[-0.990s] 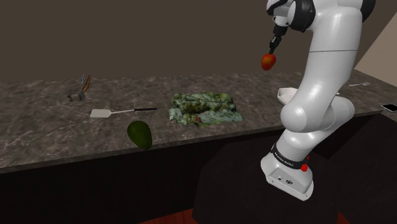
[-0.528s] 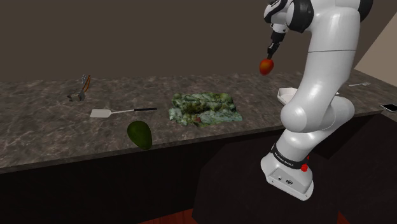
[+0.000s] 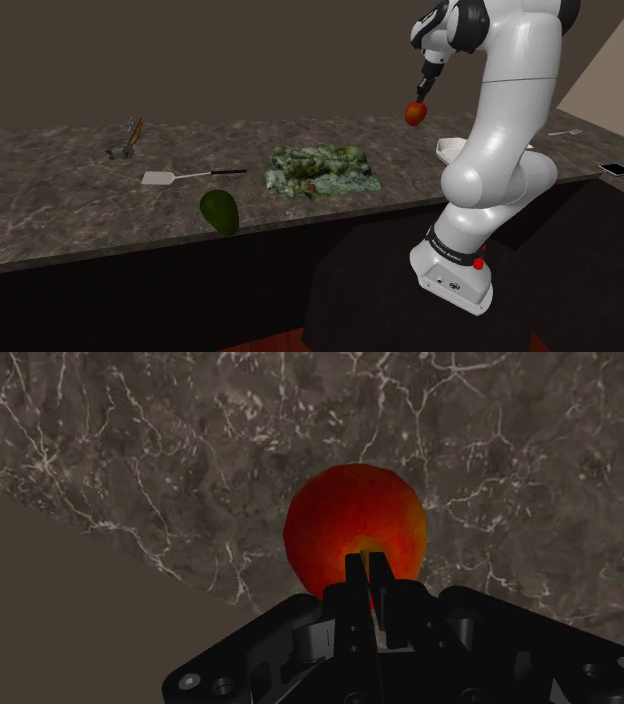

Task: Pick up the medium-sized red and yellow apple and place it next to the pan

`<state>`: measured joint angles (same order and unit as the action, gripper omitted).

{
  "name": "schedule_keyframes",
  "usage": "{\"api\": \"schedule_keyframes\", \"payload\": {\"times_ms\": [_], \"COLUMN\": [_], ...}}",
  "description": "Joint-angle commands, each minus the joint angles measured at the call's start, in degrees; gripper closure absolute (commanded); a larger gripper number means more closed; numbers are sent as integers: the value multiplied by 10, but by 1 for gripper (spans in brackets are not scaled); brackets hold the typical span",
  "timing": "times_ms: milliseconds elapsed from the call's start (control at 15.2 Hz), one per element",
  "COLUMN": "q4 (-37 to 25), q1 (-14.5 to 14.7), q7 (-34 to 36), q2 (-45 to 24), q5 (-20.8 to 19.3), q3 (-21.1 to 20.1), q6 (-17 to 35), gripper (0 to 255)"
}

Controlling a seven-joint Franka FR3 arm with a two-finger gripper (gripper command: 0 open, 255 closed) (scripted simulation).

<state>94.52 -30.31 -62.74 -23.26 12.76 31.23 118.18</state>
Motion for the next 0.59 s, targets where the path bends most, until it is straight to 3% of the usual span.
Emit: {"api": "schedule_keyframes", "payload": {"times_ms": [0,396,462,528], "q4": [4,4,4,3], "q1": [0,0,0,0], "q7": [-1,-1,-1,-1], "q2": [-4,-4,-4,-4], "q5": [2,2,2,2], "q3": [-1,-1,-1,-1], "q6": [7,7,7,7], "gripper": [255,255,0,0]}}
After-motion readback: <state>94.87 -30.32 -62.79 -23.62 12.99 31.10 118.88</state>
